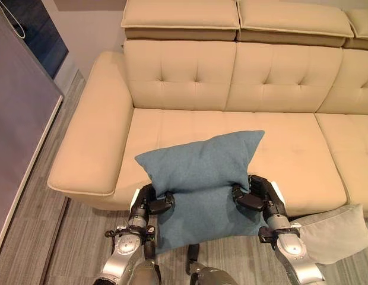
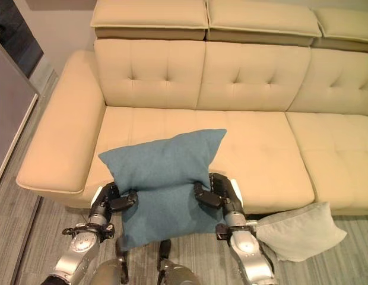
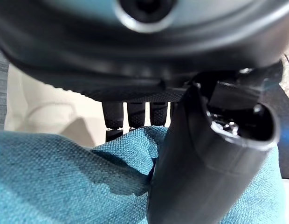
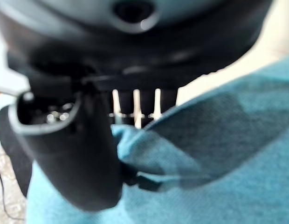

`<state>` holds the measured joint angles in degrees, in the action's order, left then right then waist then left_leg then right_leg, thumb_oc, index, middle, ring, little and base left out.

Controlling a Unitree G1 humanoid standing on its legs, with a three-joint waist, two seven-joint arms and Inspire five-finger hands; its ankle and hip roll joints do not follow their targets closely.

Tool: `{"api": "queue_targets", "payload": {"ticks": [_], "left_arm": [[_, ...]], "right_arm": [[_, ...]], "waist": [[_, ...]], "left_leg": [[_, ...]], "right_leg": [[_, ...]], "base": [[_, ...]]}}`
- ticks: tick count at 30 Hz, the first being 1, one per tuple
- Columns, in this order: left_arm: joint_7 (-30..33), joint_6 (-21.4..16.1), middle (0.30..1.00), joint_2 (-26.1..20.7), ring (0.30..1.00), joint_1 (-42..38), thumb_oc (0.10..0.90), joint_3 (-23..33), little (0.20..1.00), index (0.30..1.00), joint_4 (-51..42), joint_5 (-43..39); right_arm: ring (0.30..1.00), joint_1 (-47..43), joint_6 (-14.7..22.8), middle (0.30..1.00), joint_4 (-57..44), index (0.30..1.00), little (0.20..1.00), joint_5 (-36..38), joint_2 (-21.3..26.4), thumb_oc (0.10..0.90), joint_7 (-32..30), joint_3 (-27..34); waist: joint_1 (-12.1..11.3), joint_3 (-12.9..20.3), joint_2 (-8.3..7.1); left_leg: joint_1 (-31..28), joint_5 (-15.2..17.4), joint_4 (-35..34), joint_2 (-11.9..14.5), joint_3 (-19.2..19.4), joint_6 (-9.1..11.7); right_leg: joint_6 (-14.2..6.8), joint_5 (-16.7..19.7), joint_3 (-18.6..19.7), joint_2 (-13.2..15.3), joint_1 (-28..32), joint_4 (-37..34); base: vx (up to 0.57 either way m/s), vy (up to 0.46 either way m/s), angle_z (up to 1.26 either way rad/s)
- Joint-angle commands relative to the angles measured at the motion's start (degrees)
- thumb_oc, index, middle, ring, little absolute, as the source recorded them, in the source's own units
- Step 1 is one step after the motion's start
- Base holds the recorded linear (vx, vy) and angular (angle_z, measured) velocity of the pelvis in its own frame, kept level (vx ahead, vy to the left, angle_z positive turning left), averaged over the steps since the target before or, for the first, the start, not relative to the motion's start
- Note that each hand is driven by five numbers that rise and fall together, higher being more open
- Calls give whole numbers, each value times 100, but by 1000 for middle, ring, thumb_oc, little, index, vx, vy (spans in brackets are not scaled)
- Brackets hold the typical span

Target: Pick up all the scattered cushions and arrange them neatly on the sofa.

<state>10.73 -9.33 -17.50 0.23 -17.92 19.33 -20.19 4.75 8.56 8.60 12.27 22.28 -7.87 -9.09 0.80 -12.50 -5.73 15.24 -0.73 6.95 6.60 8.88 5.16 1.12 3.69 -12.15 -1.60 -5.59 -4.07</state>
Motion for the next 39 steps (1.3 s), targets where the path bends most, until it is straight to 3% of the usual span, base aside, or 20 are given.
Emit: {"api": "queue_targets", "payload": {"ticks": [1, 4, 6, 8, 10, 12, 13, 15, 17, 18, 21, 24, 26, 29, 31, 33, 39], "left_arm": [[-235, -545, 300, -60, 300, -126, 400, -135, 300, 300, -920, 135], [-256, -536, 300, -197, 300, -52, 400, -40, 300, 300, -997, 167], [-243, -532, 300, -299, 300, 13, 400, 48, 300, 300, -1015, 150], [-265, -533, 300, -329, 300, 55, 400, 87, 300, 300, -990, 219], [-322, -534, 300, -322, 300, 112, 400, 95, 300, 300, -1007, 224], [-372, -515, 300, -263, 300, 97, 400, 76, 300, 300, -968, 217], [-366, -550, 300, -223, 300, 30, 400, 89, 300, 300, -943, 244], [-413, -573, 300, -182, 300, 44, 400, 58, 300, 300, -963, 285], [-440, -608, 300, -118, 300, -11, 400, 19, 300, 300, -964, 252], [-439, -607, 300, -117, 300, -11, 400, 18, 300, 300, -965, 252], [-402, -615, 300, -78, 300, -121, 400, -28, 300, 300, -967, 209], [-360, -616, 300, -51, 300, -190, 400, -6, 300, 300, -928, 181], [-352, -583, 300, -42, 300, -200, 400, 4, 300, 300, -931, 191], [-301, -573, 300, -60, 300, -192, 400, 25, 300, 300, -995, 233], [-305, -572, 300, -55, 300, -164, 400, 20, 300, 300, -1027, 234], [-326, -546, 300, -56, 300, -119, 400, 25, 300, 300, -1011, 257], [-344, -542, 300, -149, 300, -23, 400, 112, 300, 300, -1094, 317]], "right_arm": [[300, -369, 741, 300, -997, 300, 300, 110, -119, 400, -29, 134], [300, -440, 714, 300, -976, 300, 300, 79, -269, 400, 66, 47], [300, -547, 675, 300, -994, 300, 300, 43, -378, 400, 133, -36], [300, -527, 677, 300, -1005, 300, 300, 25, -445, 400, 183, -48], [300, -511, 669, 300, -972, 300, 300, -13, -421, 400, 182, -24], [300, -481, 677, 300, -966, 300, 300, 29, -406, 400, 163, 26], [300, -464, 702, 300, -978, 300, 300, -12, -376, 400, 155, 31], [300, -373, 718, 300, -1006, 300, 300, -42, -373, 400, 162, 78], [300, -264, 741, 300, -988, 300, 300, -16, -310, 400, 138, 192], [300, -263, 742, 300, -988, 300, 300, -15, -309, 400, 138, 194], [300, -272, 751, 300, -986, 300, 300, 45, -171, 400, 92, 259], [300, -292, 711, 300, -973, 300, 300, 83, -104, 400, 90, 246], [300, -295, 695, 300, -963, 300, 300, 72, -56, 400, 80, 272], [300, -301, 659, 300, -923, 300, 300, 76, -51, 400, 25, 279], [300, -277, 658, 300, -938, 300, 300, 36, -60, 400, 17, 325], [300, -275, 658, 300, -955, 300, 300, -21, -54, 400, 4, 357], [300, -339, 618, 300, -933, 300, 300, -111, -153, 400, -12, 328]], "waist": [[14, 610, 128], [-92, 648, 59], [-77, 525, 97], [-56, 526, 156], [-16, 543, 180], [73, 488, 138], [92, 442, 109], [131, 490, 80], [193, 578, 49], [204, 578, 54], [249, 563, 19], [237, 567, 6], [246, 622, -45], [194, 624, -60], [179, 616, -22], [203, 720, 48], [154, 816, 77]], "left_leg": [[-20, 44, 341, -144, -57, -151], [-342, 322, 258, -300, 124, -377], [-557, 452, 229, -383, 218, -598], [-793, 494, 17, -441, 276, -655], [-1027, 536, -187, -521, 259, -656], [-1197, 625, -219, -671, 130, -653], [-1280, 732, -176, -743, 56, -622], [-1313, 812, -99, -785, 29, -558], [-1208, 874, 284, -713, 57, -336], [-1191, 889, 318, -705, 44, -331], [-718, 762, 1238, -529, 61, -107], [-539, 724, 1525, -450, -11, -65], [-454, 813, 1263, -244, -11, -121], [-441, 608, 820, -57, -141, -109], [-471, 514, 638, -101, -278, -80], [-781, 479, 194, -160, -247, -87], [-1137, 477, -156, -327, -63, -185]], "right_leg": [[-563, -862, 67, 507, 525, 615], [-774, -883, 193, 797, 343, 1227], [-990, -585, 251, 989, -117, 2236], [-1050, -485, 149, 1030, -360, 2487], [-958, -495, -14, 1006, -489, 2064], [-925, -261, 19, 889, -772, 1499], [-944, -165, -194, 912, -776, 1289], [-883, -201, -212, 850, -517, 1019], [-790, -254, -207, 772, -260, 792], [-786, -250, -222, 766, -251, 780], [-638, -298, -278, 746, -64, 668], [-571, -358, -297, 715, 11, 628], [-589, -433, -261, 724, 127, 558], [-596, -491, -154, 689, 207, 537], [-604, -510, -124, 663, 232, 563], [-636, -488, -82, 661, 266, 546], [-741, -402, 80, 741, 298, 519]], "base": [[174, 221, -48], [155, 266, -62], [126, 253, -50], [181, 185, 6], [249, 102, 7], [260, -34, 19], [298, -123, 58], [169, -101, 48], [125, -123, 38], [97, -133, 50], [30, -80, 36], [43, -20, 18], [103, 34, -6], [93, 69, -8], [77, 109, -29], [102, 147, -39], [50, 123, -21]]}}
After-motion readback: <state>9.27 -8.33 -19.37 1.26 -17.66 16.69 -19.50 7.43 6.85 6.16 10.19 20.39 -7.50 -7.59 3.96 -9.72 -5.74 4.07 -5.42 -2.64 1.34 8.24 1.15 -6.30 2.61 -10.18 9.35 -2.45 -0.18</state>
